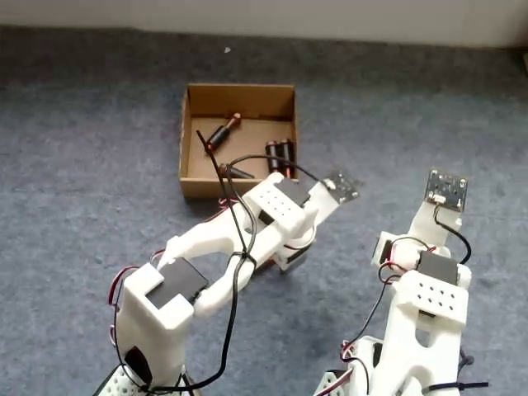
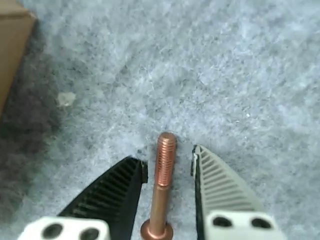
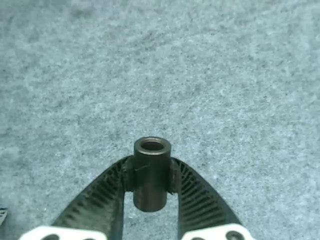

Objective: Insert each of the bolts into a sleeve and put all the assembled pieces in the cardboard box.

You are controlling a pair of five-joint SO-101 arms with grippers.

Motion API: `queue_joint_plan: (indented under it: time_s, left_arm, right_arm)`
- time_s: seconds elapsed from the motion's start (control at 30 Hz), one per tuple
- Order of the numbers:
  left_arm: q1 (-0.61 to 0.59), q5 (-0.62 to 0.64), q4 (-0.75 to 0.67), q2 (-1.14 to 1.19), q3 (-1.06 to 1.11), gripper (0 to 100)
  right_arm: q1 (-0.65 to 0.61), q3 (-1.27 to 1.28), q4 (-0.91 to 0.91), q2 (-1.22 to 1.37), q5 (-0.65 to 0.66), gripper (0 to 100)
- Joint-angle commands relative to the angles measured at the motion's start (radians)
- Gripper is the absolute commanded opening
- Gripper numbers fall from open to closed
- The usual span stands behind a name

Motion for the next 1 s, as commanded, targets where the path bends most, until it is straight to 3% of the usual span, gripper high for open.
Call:
queue_joint_plan:
  time_s: [0.0, 0.67, 0.97]
  left_arm:
    - [-0.002, -0.002, -0.054, -0.051, -0.002, 15]
    - [-0.002, -0.002, -0.035, 0.097, -0.119, 14]
    - [0.031, -0.002, -0.031, 0.096, -0.114, 2]
  right_arm:
    - [0.01, -0.005, -0.002, -0.028, -0.003, 0.5]
    - [0.01, -0.005, 0.025, -0.028, -0.003, 0.5]
    - [0.01, -0.005, 0.025, -0.03, -0.003, 0.5]
